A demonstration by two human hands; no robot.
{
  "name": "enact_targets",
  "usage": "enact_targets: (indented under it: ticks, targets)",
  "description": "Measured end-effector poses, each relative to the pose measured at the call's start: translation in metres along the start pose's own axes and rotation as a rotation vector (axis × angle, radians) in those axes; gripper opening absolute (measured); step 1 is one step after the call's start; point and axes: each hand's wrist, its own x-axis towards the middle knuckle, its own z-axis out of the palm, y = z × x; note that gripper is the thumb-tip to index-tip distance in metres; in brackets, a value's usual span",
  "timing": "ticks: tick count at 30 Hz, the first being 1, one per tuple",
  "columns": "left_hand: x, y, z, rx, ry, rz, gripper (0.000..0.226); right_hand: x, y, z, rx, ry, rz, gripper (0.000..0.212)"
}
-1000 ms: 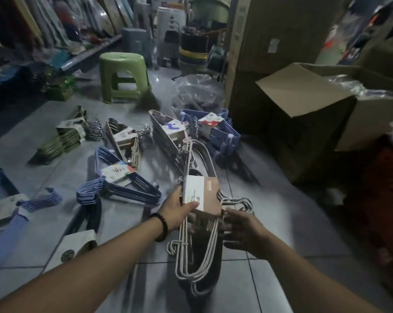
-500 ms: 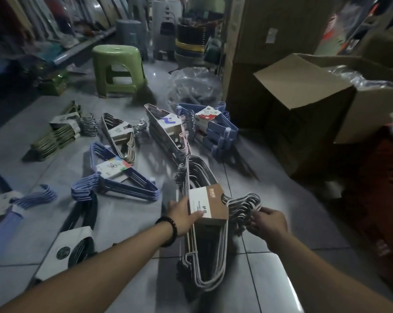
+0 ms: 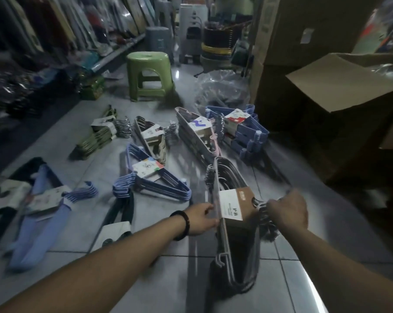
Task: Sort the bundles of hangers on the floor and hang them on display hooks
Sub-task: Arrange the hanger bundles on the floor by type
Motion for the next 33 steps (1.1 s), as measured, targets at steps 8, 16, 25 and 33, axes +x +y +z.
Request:
enact_targets:
  ticks: [8, 16, 25, 33]
  targets:
    - [-0.076, -0.141, -0.124, 0.300, 0.158, -0.288, 0.028, -0.094, -0.142, 0.092, -0.229, -0.425, -0.624, 0.020]
    - [-0.104, -0.257, -0.146, 0.152, 0.176, -0.518, 0.074, -0.202, -0.145, 0.214, -0.595, -0.884, -0.658, 0.063]
    - [-0.062, -0.250, -0.136, 0.266, -0.039, -0.441, 0.091, -0.224, -0.121, 0.231, -0.858, -0.890, -0.515, 0.032]
    - [-0.022, -0.209, -0.094, 0.108, -0.319, -0.297, 0.037, -0.155, -0.146, 0.192, -0.836, -0.970, -0.278, 0.022]
